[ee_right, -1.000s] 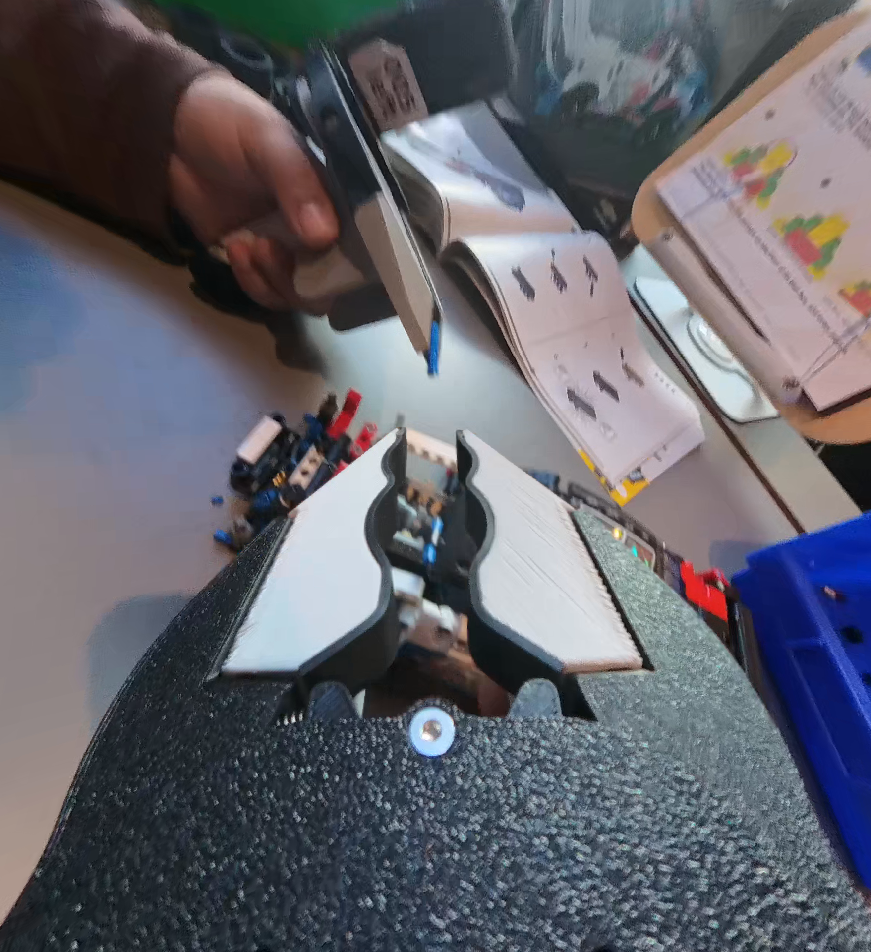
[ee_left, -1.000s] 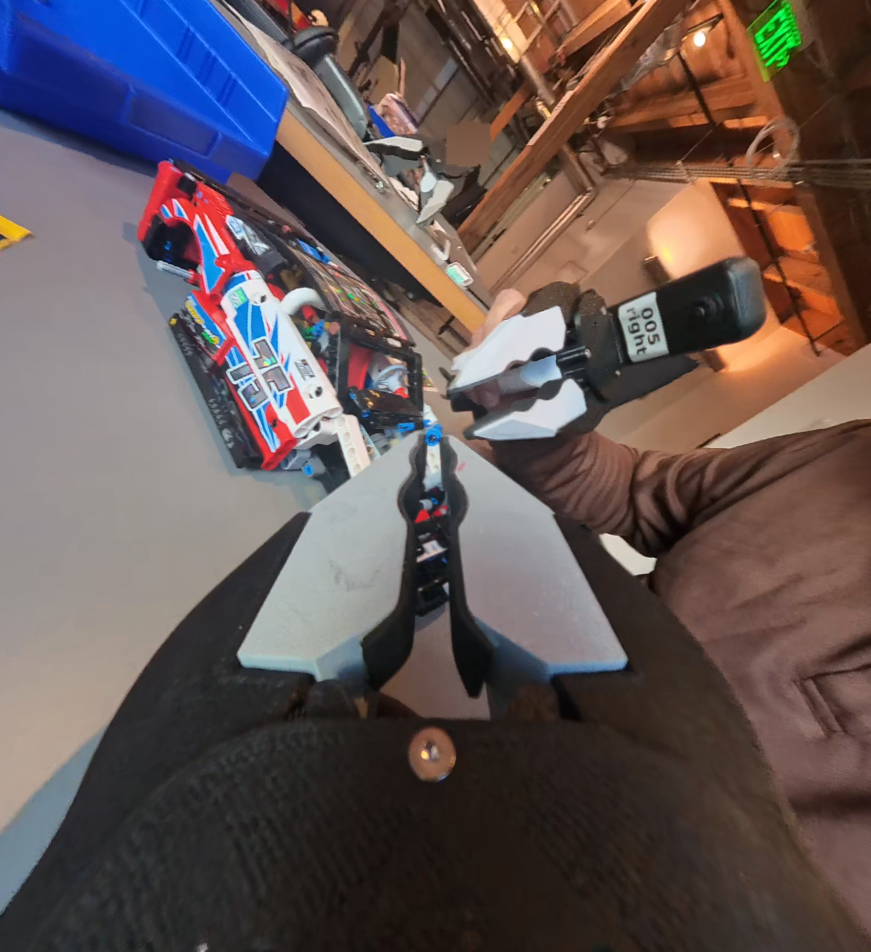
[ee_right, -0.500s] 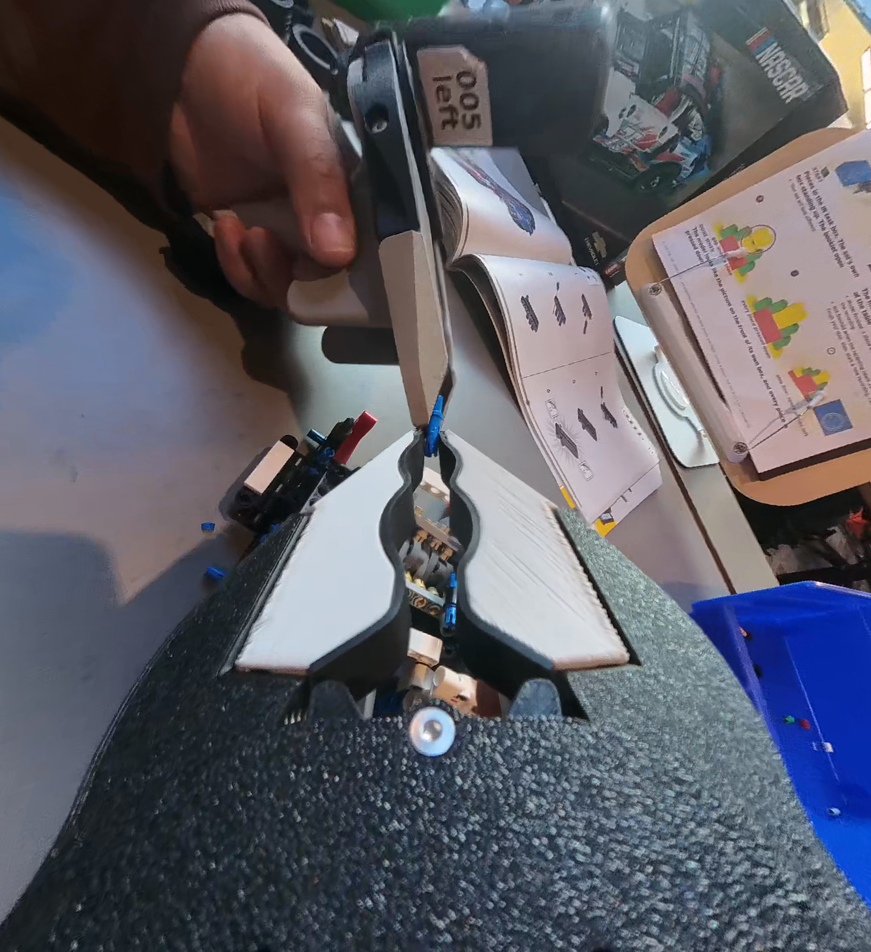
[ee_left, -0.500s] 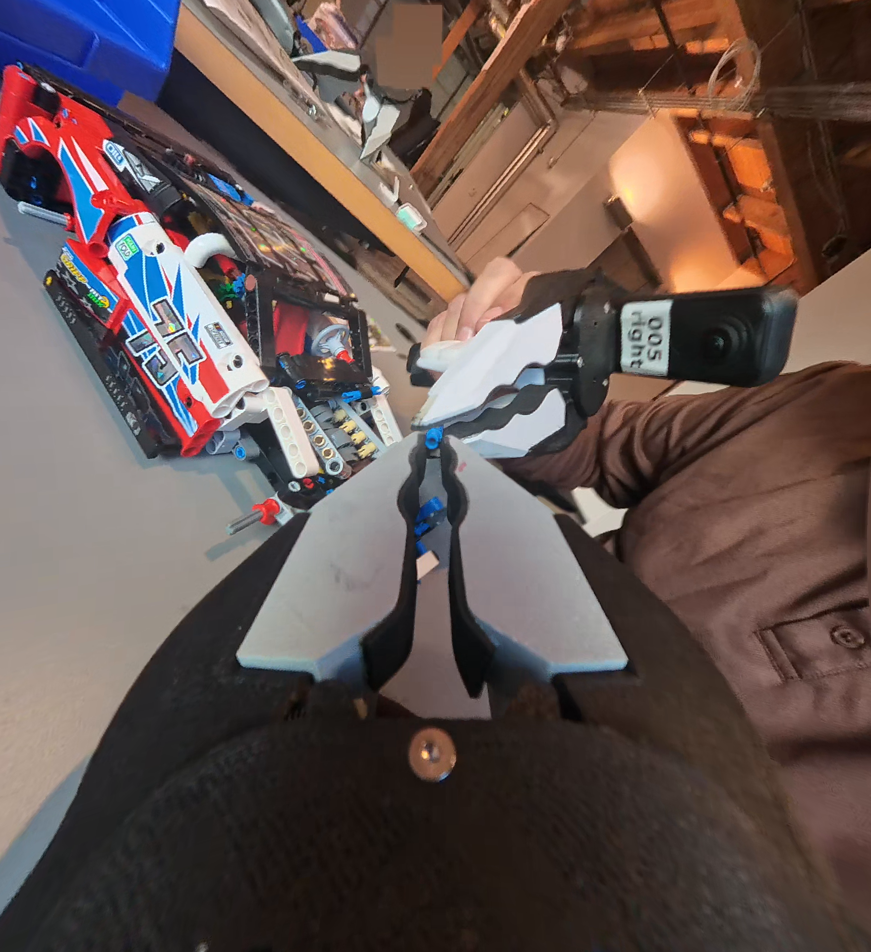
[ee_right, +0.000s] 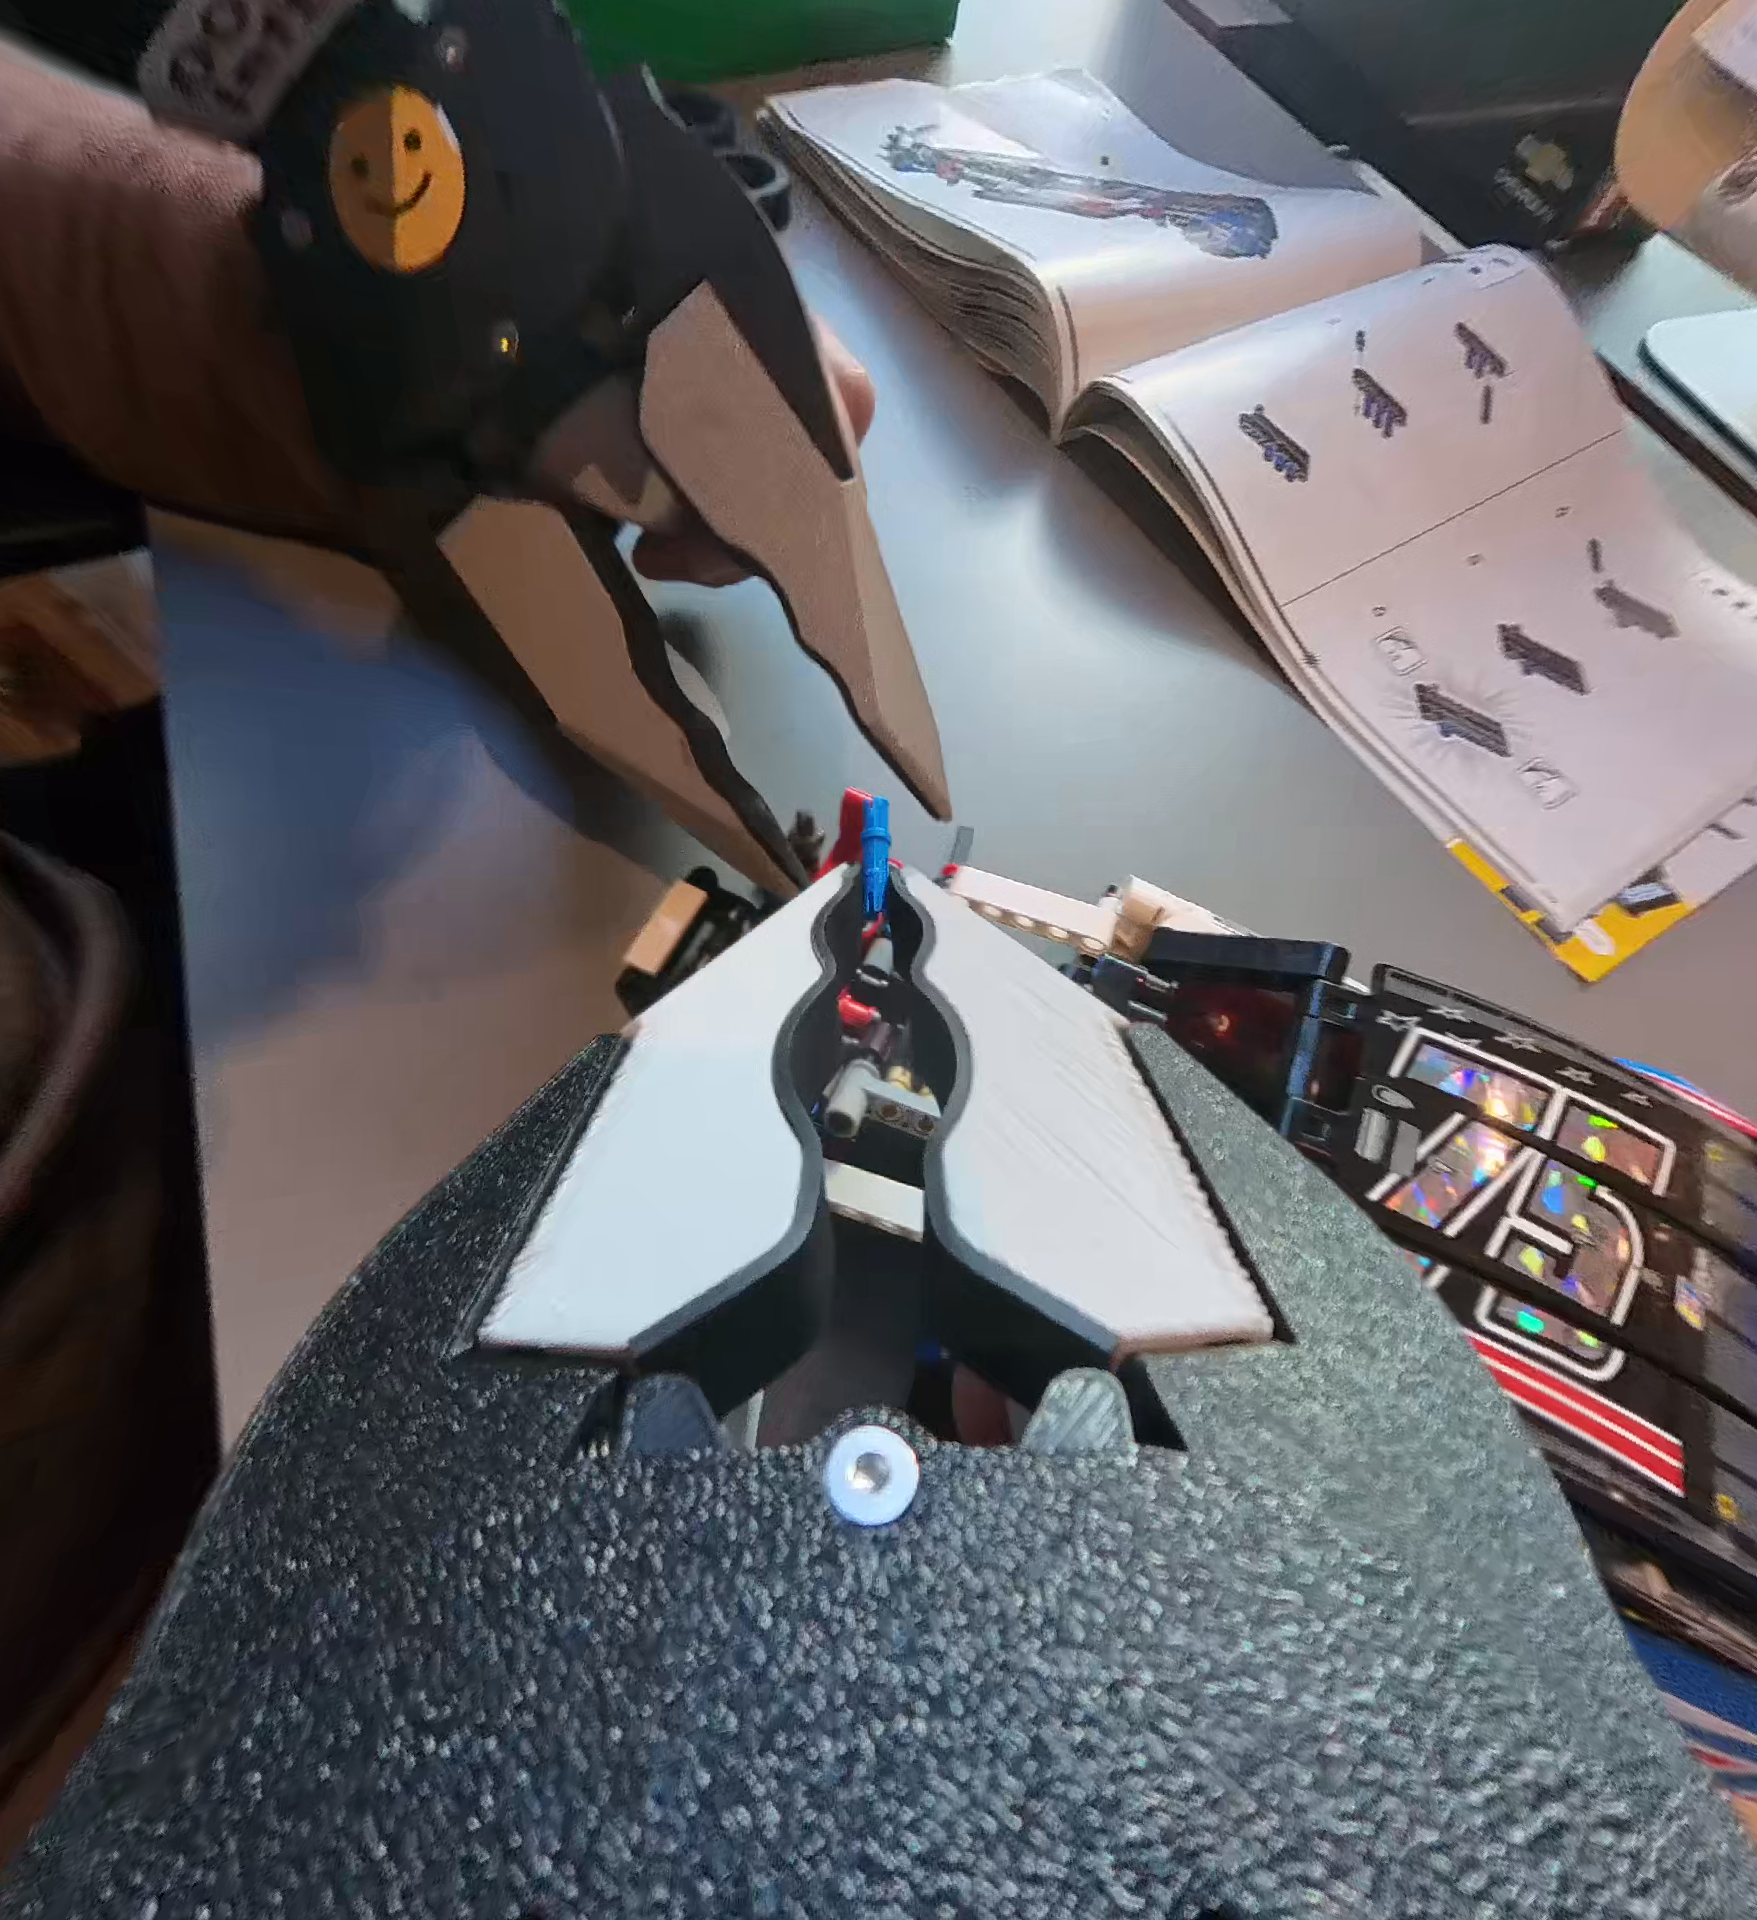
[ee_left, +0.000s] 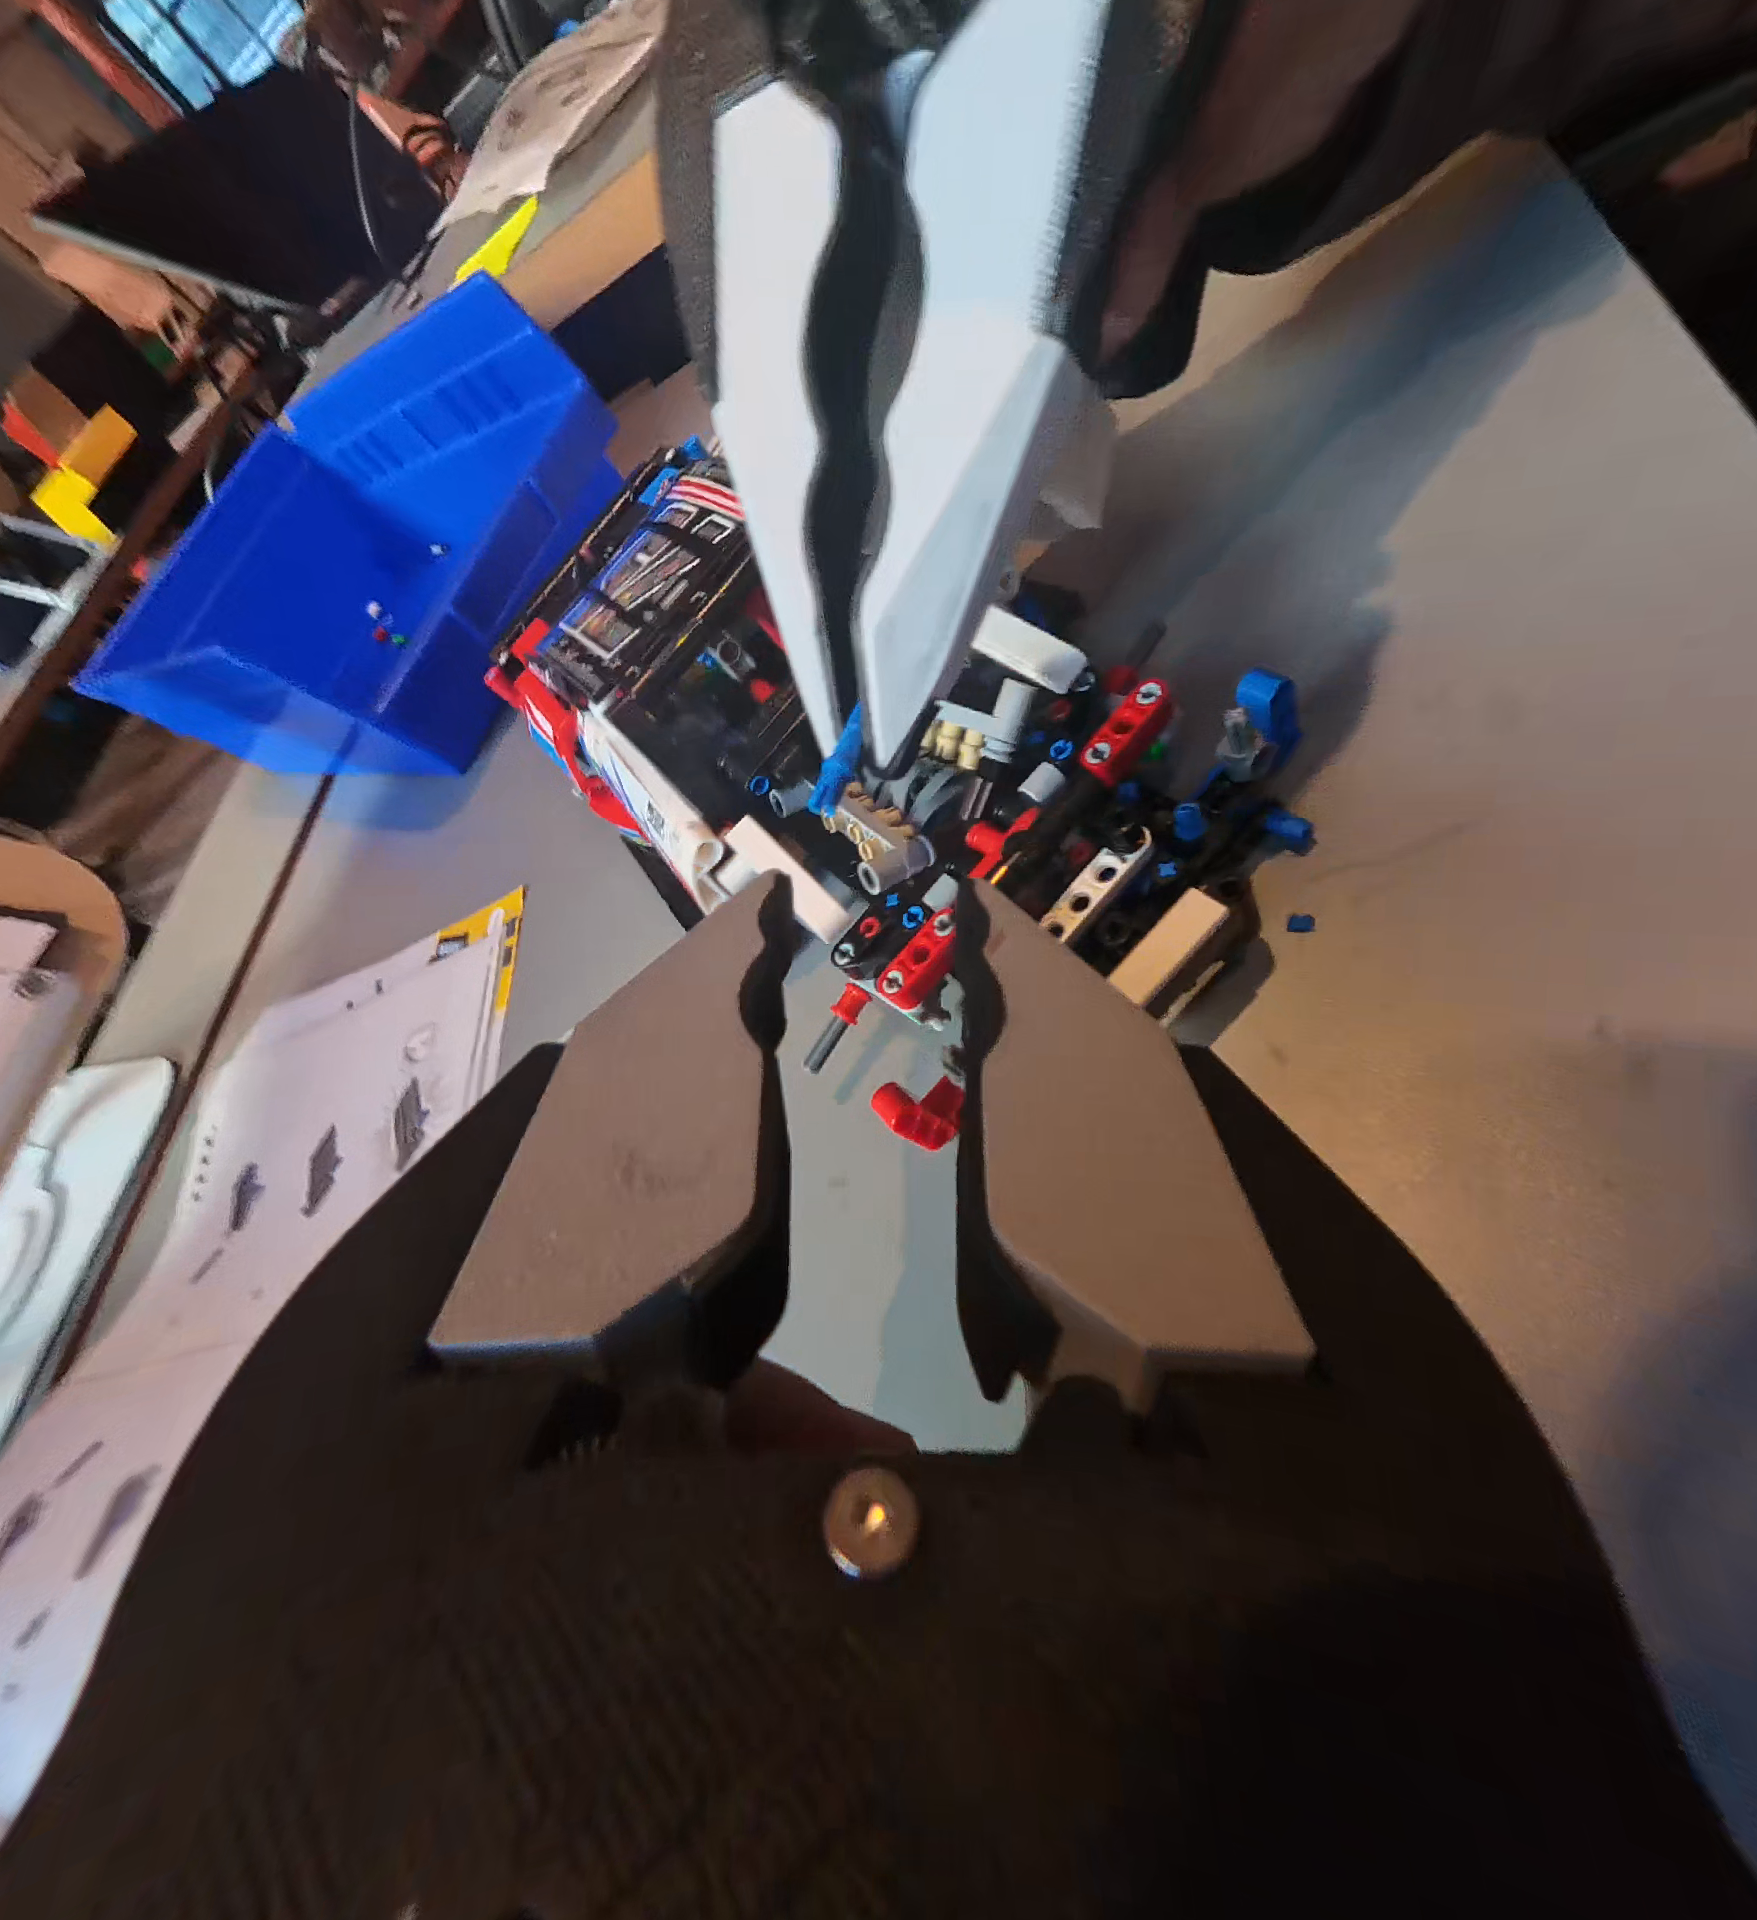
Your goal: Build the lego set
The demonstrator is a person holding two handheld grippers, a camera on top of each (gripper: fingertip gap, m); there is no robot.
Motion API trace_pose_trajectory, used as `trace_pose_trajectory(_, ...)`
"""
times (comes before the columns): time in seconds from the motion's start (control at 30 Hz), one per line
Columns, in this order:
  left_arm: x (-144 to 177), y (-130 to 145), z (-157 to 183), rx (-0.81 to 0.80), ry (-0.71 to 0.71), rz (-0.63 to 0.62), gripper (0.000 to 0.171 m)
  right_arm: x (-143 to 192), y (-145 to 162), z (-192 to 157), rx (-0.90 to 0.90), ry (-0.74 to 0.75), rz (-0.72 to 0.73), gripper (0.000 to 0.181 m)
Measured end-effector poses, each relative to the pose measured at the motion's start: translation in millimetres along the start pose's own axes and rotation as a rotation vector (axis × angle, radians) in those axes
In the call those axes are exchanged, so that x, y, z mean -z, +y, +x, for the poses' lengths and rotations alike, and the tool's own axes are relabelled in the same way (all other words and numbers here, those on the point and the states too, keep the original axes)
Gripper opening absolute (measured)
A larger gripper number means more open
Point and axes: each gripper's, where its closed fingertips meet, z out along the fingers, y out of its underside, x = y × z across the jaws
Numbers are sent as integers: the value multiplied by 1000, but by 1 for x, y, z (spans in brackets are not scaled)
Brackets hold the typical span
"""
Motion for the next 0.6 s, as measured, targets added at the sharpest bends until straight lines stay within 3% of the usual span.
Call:
trace_pose_trajectory(0.23,0,-5,5,-213,-78,-8,13,-1,-5,-10,-193,-162,48,4)
trace_pose_trajectory(0.47,-2,-6,12,-242,-69,-11,12,2,-12,-16,-267,-258,85,5)
trace_pose_trajectory(0.6,-1,-4,7,-255,-93,-23,12,-1,-3,-11,-245,-214,42,5)
